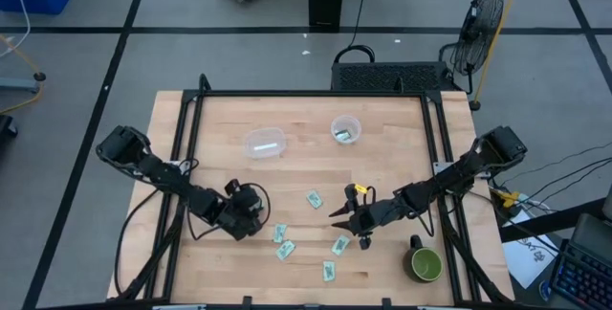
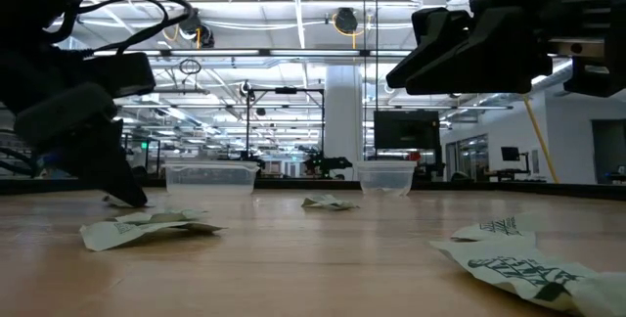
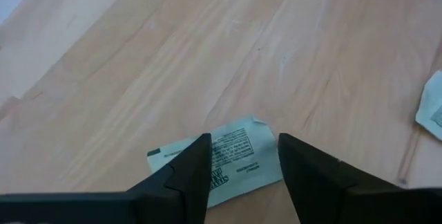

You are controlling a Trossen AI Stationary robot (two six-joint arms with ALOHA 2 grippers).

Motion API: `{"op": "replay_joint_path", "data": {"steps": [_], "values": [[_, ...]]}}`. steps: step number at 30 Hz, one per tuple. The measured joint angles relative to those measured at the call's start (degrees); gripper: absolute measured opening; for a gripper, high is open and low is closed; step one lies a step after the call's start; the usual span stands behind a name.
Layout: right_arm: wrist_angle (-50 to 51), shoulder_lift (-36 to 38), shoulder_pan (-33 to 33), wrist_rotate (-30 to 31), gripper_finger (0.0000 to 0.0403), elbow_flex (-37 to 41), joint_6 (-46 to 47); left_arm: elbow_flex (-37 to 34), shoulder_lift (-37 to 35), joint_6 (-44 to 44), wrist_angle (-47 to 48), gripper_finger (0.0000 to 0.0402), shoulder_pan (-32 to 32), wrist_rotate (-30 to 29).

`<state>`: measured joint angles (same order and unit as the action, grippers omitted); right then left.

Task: Pick and place Stevia / Truvia into bins
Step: Put the stevia packet into the left transparent container

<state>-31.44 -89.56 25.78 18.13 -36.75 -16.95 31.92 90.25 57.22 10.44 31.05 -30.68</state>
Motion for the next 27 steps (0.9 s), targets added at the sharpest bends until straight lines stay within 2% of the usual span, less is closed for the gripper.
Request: {"op": "replay_joint_path", "data": {"steps": [9,15,20,27], "values": [[0.00,0.00,0.00,0.00,0.0116,0.00,0.00,-0.07,0.03,0.15,-0.11,0.0066,-0.02,-0.06],[0.00,0.00,0.00,0.00,0.0116,0.00,0.00,-0.18,0.13,-5.17,-2.01,0.0026,-0.06,-2.42],[0.00,0.00,0.00,0.00,0.0116,0.00,0.00,-0.26,0.18,-8.42,-4.55,0.0016,-1.61,-2.83],[-0.02,0.00,0.00,0.00,0.0116,0.00,0.00,-0.28,-1.28,-12.98,-6.75,0.0042,-6.20,-3.84]]}}
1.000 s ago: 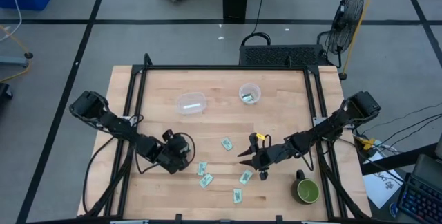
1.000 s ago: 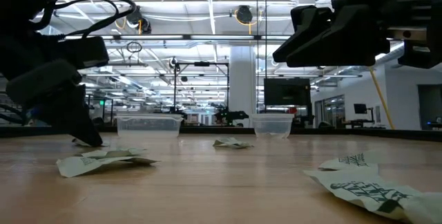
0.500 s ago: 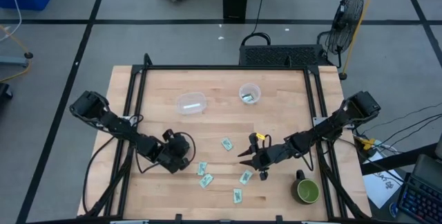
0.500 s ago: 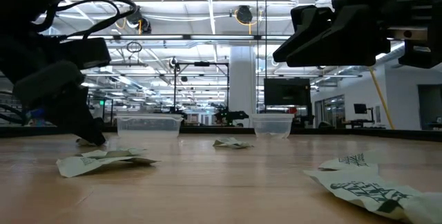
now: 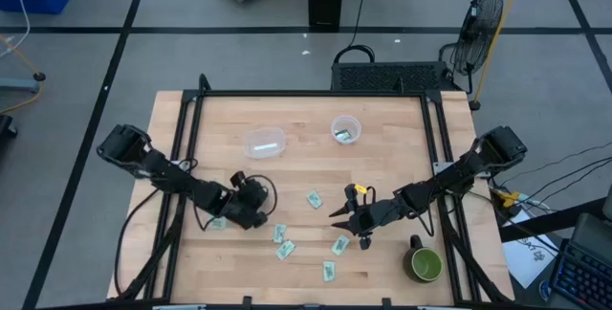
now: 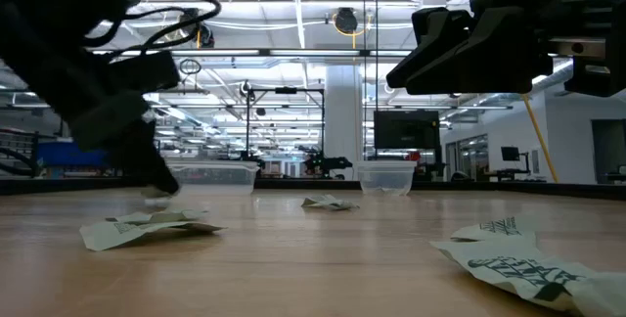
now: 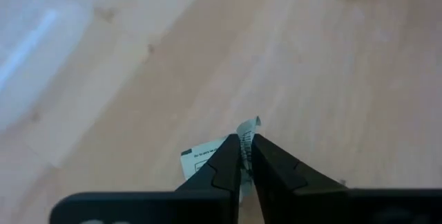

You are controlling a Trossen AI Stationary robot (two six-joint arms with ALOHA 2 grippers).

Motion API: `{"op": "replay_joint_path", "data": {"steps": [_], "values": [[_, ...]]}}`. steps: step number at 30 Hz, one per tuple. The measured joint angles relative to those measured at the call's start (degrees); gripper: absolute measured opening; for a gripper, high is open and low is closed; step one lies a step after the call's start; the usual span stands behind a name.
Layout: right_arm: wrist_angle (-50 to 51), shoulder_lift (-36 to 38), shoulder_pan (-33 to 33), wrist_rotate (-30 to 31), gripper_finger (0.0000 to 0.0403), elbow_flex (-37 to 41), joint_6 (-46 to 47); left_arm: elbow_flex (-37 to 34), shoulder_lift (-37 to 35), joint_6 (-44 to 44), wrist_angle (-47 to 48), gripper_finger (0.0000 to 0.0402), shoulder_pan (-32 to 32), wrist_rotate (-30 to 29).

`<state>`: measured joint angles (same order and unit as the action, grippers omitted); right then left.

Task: Pick and place Stevia / Truvia into bins
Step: Put the stevia packet into the left transparent container

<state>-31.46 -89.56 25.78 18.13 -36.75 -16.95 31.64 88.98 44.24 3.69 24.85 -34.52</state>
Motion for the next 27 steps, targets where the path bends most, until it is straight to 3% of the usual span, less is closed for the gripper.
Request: {"op": "replay_joint_path", "data": {"steps": [13,20,23,27], "values": [[0.00,0.00,0.00,0.00,0.0116,0.00,0.00,0.09,-12.35,-15.80,-0.72,0.0046,-10.89,-1.85],[-0.02,0.00,0.00,0.00,0.0116,0.00,0.00,0.11,-16.01,-21.00,-0.99,0.0046,-20.67,-3.00],[-0.02,0.00,0.00,-0.01,0.0116,0.00,0.00,0.11,-15.96,-21.06,-0.85,0.0046,-25.87,0.05],[-0.02,0.01,-0.05,-0.01,0.0116,0.00,0.00,0.11,-15.29,-19.69,-0.76,0.0047,-33.00,8.42]]}}
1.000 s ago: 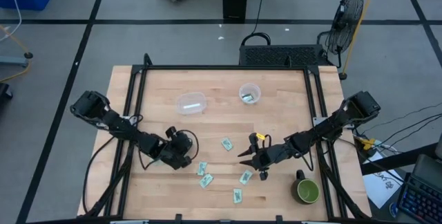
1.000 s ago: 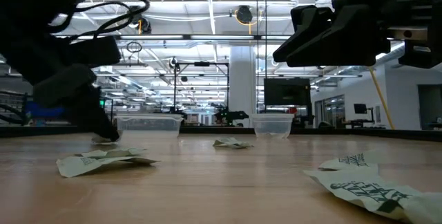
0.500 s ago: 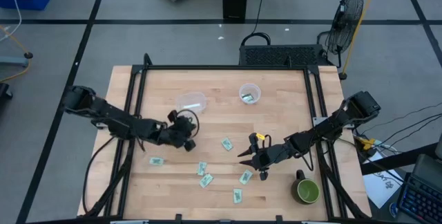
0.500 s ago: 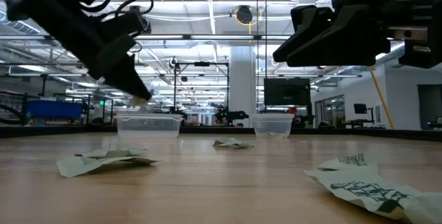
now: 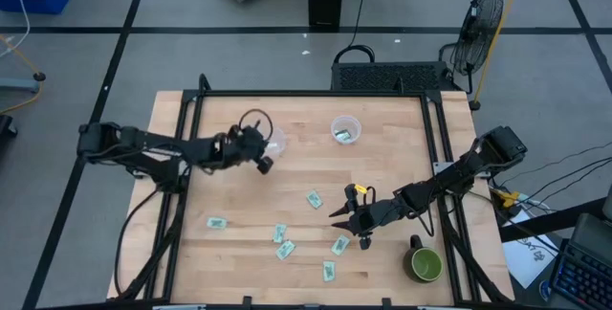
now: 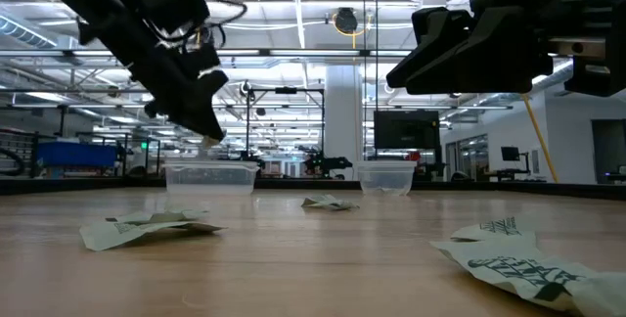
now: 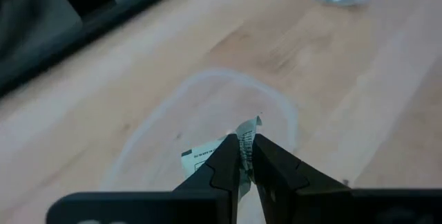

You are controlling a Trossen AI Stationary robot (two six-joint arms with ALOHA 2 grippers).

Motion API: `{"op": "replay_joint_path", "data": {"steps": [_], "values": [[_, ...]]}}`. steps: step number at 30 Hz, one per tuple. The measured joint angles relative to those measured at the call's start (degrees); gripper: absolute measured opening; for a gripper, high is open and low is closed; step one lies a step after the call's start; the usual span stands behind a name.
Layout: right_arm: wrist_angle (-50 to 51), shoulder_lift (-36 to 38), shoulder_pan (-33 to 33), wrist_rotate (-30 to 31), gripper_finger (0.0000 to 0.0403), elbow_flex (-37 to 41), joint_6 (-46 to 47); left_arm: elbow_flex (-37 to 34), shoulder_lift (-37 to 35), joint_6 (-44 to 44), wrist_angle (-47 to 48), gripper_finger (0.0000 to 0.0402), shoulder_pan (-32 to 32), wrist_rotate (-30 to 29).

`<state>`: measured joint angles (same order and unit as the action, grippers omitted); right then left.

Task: Pick and place Stevia / Truvia into bins
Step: Put the stevia packet into the left transparent container

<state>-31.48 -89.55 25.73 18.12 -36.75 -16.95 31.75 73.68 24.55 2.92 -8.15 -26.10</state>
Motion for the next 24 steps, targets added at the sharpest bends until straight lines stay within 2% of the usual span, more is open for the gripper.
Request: {"op": "replay_joint_path", "data": {"steps": [6,12,19,24], "values": [[0.03,-0.01,-1.08,-0.16,0.0116,0.00,1.56,0.04,-0.04,4.28,-0.09,0.0047,-8.40,7.74],[0.39,-0.01,-1.39,-0.21,0.0116,0.00,1.95,0.04,0.55,6.13,-0.15,0.0047,-12.41,15.94],[0.35,-0.01,-1.37,-0.23,0.0116,0.00,2.18,0.04,2.62,6.17,0.22,0.0051,-12.82,17.34],[0.24,-0.01,-1.37,-0.24,0.0116,0.00,2.34,0.04,2.94,6.60,-0.16,0.0105,-12.82,17.29]]}}
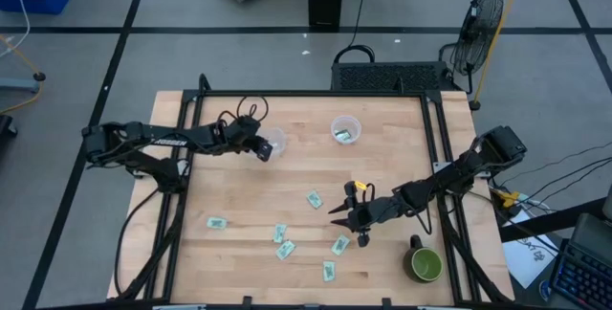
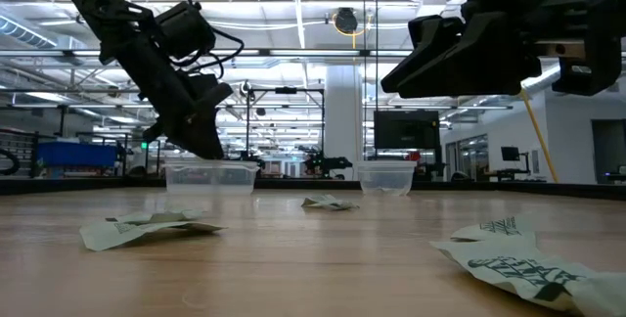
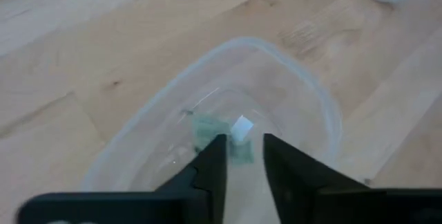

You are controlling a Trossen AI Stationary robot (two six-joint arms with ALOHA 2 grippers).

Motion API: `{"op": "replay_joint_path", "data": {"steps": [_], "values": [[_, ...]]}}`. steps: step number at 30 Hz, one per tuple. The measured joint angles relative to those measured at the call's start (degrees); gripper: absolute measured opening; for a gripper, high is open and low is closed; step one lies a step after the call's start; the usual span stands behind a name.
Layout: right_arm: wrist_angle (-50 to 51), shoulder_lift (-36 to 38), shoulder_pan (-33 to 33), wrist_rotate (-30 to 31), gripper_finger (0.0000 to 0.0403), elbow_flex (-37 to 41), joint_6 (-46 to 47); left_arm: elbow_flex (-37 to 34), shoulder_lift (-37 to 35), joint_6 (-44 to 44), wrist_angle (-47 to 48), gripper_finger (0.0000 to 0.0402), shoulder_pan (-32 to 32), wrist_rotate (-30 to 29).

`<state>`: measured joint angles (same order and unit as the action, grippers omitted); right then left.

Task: Pick and place Stevia / Truvia into bins
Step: Put the stevia packet into the left transparent container, then put the stevia packet into the right transparent container

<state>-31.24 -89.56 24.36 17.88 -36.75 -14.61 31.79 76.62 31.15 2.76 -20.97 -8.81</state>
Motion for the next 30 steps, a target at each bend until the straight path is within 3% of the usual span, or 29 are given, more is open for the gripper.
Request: {"op": "replay_joint_path", "data": {"steps": [5,10,19,23,30], "values": [[0.04,0.00,0.00,-0.01,0.0116,0.00,0.00,0.00,0.00,0.56,-0.11,0.0183,0.04,1.26],[1.74,0.00,0.00,-0.16,0.0116,0.00,-0.36,0.00,0.00,-0.09,-2.83,0.0226,1.74,3.06],[3.26,0.00,1.78,-0.26,0.0127,0.02,-2.63,0.00,0.00,-0.76,-18.69,0.0235,10.20,3.35],[4.85,0.00,4.05,-4.42,0.0148,0.02,-3.47,0.00,0.00,0.47,-26.89,0.0235,15.11,3.38],[11.81,0.00,8.74,-4.45,0.0191,0.02,-2.56,0.00,-0.02,0.30,-37.34,0.0235,23.69,3.33]]}}
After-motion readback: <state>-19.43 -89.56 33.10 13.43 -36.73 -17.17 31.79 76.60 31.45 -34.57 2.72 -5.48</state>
